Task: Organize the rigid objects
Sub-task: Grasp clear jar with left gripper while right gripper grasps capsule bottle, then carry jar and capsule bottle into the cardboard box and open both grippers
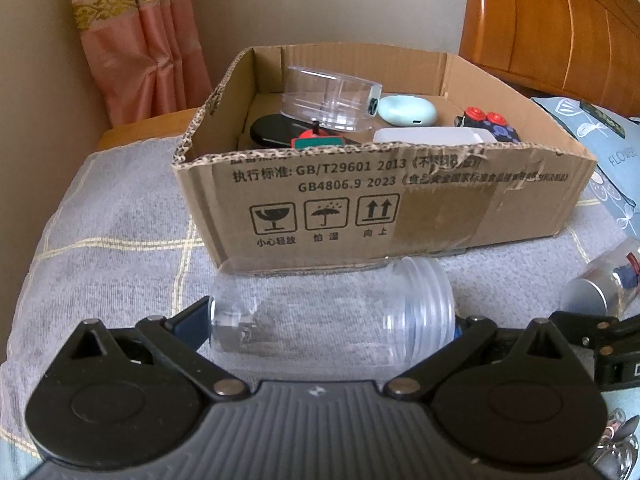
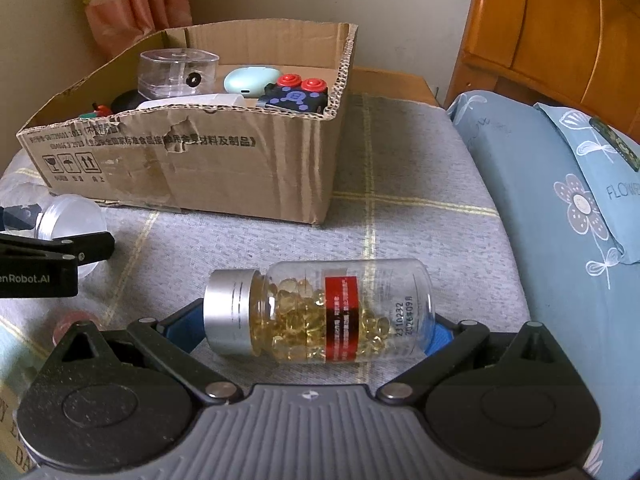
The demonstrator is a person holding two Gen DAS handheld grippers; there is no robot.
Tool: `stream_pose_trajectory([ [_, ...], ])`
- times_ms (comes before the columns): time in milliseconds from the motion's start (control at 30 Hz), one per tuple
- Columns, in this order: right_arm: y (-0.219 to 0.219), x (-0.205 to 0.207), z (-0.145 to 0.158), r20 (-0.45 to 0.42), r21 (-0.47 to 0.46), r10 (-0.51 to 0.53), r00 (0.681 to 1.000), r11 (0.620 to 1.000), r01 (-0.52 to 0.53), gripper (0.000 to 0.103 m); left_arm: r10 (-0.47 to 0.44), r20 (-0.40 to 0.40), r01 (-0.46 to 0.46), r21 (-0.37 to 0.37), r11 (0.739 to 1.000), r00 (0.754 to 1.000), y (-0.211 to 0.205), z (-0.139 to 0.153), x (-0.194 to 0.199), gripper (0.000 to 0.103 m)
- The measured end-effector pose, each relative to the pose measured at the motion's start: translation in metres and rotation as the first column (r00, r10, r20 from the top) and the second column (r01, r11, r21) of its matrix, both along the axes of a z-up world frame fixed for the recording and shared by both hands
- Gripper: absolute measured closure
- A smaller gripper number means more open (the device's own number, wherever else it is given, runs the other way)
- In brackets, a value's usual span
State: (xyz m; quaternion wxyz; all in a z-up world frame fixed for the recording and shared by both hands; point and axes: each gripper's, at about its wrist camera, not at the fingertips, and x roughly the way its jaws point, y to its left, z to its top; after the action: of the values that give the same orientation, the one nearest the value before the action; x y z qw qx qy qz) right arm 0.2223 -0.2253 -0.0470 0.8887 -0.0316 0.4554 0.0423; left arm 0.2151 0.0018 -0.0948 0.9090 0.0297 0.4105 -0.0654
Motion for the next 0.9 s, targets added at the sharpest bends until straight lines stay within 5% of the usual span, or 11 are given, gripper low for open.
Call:
stream_pose_trajectory([
  [467,0.001,-0.002,0.008,-0.013,0.007,-0.054,0.998,0.999,0.054,0.006,-0.044,0.025,0.043,0.035,0.998,0.999,-0.002,0.012,-0.002,0.004],
  [600,-0.001,-0.005,0.009,-0.017,0.004,-0.054,0.998,0.999,0.054,0.007,-0.069,0.024,0.068,0.028,0.997,0.997,-0.001,0.017,-0.003,0.012],
  [900,-0.014,-0.014,0.032,0.005,0.058,0.021,1.0,0.998,-0.022,0.007,-0.164,0.009,0.163,0.052,0.985,0.986,0.004,0.036,-0.012,0.012],
])
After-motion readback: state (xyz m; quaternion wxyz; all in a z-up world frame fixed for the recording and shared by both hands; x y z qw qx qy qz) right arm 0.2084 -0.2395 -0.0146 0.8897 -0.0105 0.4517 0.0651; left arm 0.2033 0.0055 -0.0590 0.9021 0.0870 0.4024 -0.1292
